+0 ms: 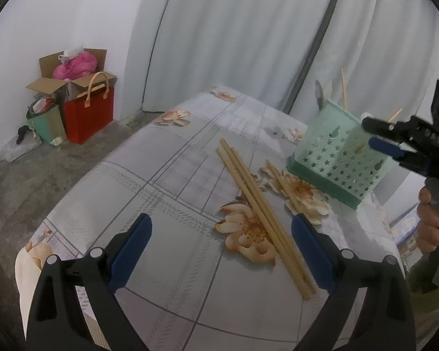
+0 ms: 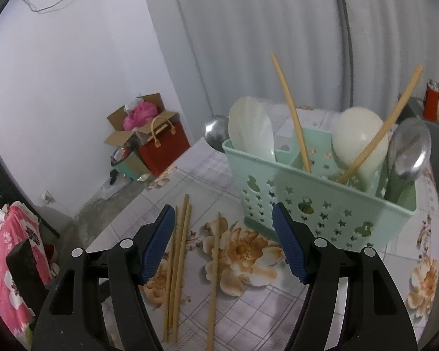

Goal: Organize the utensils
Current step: 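Withdraw both open grippers from the green holder, then move both open grippers back down to the wooden chopstick pile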

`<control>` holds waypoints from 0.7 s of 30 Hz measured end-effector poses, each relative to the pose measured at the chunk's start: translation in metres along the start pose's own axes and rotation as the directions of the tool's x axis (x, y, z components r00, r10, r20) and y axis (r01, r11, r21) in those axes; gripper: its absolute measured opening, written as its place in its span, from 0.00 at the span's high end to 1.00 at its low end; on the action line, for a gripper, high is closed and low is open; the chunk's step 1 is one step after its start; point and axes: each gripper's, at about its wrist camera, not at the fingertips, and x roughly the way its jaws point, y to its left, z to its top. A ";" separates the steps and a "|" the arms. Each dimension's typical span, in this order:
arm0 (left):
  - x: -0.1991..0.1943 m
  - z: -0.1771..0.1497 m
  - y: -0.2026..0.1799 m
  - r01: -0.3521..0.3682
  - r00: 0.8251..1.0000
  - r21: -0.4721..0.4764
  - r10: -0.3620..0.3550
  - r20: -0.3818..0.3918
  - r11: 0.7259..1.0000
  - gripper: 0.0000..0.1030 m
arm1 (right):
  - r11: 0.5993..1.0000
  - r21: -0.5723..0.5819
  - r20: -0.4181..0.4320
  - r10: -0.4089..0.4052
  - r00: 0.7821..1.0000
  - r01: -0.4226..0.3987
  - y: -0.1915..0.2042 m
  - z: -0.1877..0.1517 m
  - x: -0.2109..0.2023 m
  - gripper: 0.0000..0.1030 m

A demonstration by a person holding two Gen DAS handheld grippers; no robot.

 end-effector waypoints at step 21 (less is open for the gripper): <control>0.067 0.013 -0.087 0.204 0.969 0.222 -0.164 -0.186 0.953 0.37 | 0.993 0.114 -0.060 -0.014 0.998 0.021 -0.046 -0.019 0.005 0.36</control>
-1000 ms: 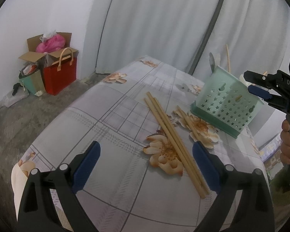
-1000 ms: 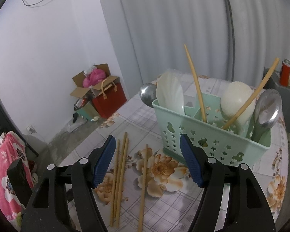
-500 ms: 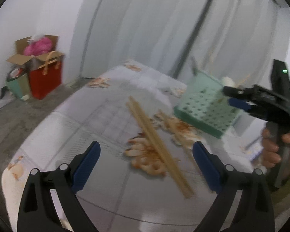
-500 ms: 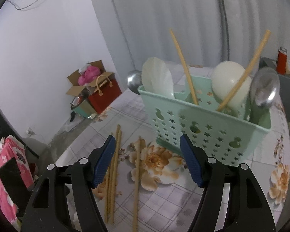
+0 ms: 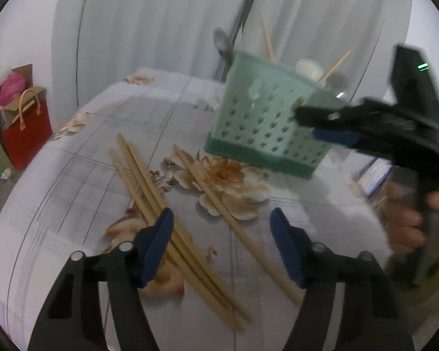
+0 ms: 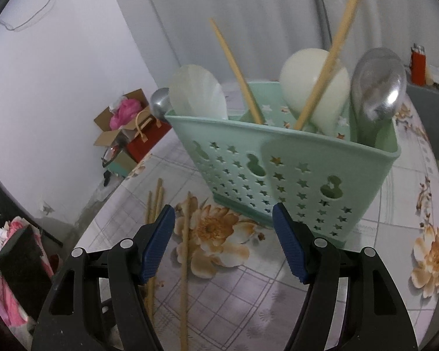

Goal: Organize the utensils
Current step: 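Move both open grippers back down to the wooden chopstick pile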

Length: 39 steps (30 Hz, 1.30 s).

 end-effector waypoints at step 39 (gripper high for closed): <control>-0.040 0.006 0.098 0.066 0.996 -0.528 -0.026 0.082 0.846 0.96 | 0.996 0.011 -0.046 0.091 0.995 -0.090 0.007 -0.002 -0.006 0.36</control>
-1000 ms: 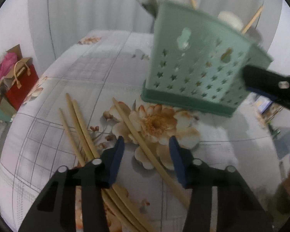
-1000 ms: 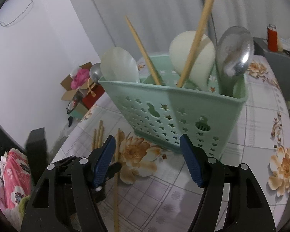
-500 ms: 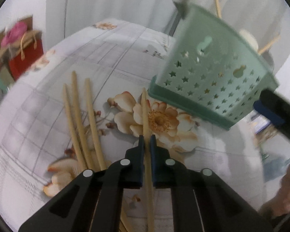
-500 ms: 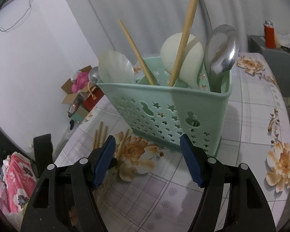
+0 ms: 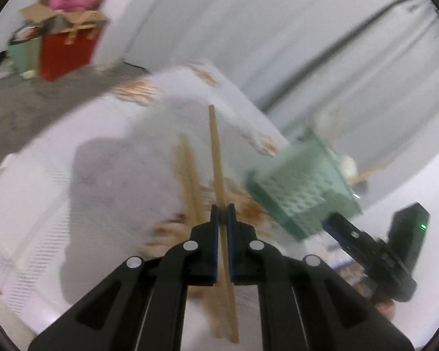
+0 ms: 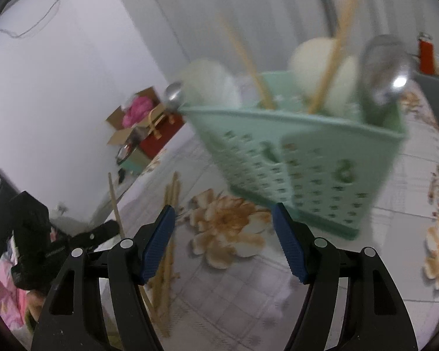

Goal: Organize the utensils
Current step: 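Move both open grippers back down to the wooden chopstick pile, then grasp a single chopstick with the right gripper while the left grasps another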

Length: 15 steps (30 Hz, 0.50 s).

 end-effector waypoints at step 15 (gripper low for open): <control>0.003 -0.022 0.041 -0.171 0.985 0.021 0.172 -0.016 0.985 1.00 | 0.974 -0.222 -0.252 -0.017 0.968 -0.041 0.074 -0.022 0.093 0.68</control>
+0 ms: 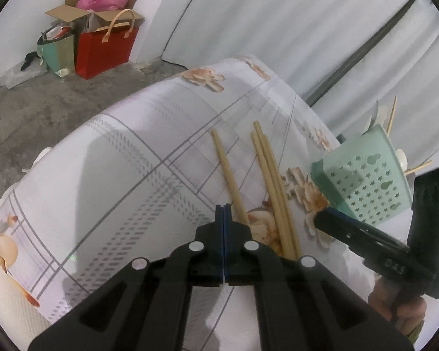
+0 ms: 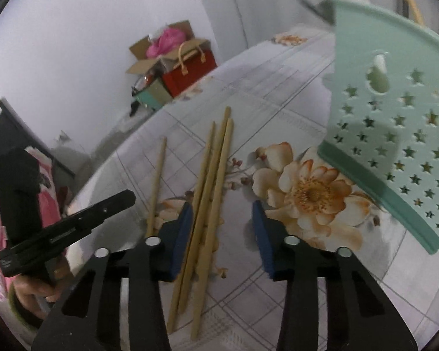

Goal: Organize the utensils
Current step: 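Grasp a single chopstick with the right gripper while the left grasps another, then hold the single chopsticks in both grippers beside the pile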

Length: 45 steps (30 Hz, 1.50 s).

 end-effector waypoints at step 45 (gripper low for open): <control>0.005 -0.031 -0.046 -0.117 0.990 0.229 0.130 -0.044 0.966 0.95 | 0.995 -0.008 -0.045 -0.101 0.994 0.101 -0.013 -0.039 -0.009 0.96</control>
